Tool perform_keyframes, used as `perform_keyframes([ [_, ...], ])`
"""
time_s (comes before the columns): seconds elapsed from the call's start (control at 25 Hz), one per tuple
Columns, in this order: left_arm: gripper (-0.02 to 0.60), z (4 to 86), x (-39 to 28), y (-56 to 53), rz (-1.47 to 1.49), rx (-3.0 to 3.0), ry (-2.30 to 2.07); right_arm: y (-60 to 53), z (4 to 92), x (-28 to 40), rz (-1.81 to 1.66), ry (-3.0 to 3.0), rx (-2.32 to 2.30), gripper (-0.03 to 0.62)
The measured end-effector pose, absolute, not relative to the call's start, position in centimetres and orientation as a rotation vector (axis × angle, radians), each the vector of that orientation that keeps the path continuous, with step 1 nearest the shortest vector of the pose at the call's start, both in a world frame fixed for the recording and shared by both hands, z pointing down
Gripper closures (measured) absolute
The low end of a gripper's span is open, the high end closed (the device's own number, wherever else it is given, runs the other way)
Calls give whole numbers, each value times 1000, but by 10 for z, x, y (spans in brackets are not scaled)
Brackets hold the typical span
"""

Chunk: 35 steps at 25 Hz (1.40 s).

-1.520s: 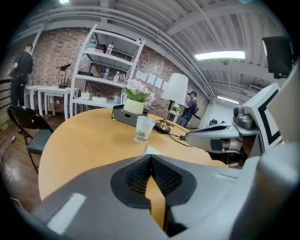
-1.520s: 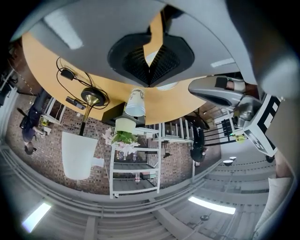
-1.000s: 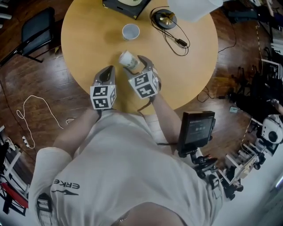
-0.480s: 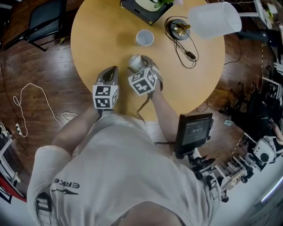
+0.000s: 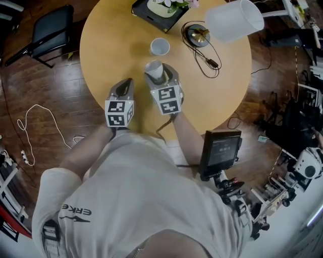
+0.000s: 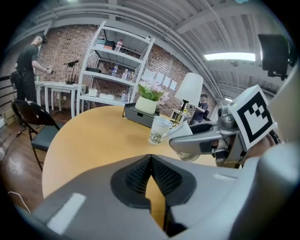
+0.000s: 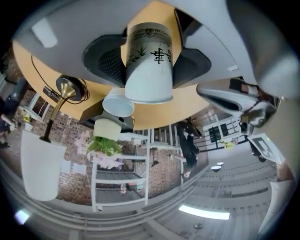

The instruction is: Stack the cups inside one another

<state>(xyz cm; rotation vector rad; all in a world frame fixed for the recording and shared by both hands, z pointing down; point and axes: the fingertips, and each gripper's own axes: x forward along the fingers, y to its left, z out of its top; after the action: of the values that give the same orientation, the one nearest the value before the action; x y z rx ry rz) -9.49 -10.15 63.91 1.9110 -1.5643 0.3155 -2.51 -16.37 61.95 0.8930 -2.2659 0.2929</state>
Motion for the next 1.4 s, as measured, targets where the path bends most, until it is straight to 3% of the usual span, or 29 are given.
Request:
perform_keyframes([
  [0.88,580,518,-81,-135,186,2240,-1647,-178,410,10,-23,-2718,1469,272],
  [1.4,580,485,-88,-126,172,2225,-1779,-173,374,11,-81,-2864,1459,273],
])
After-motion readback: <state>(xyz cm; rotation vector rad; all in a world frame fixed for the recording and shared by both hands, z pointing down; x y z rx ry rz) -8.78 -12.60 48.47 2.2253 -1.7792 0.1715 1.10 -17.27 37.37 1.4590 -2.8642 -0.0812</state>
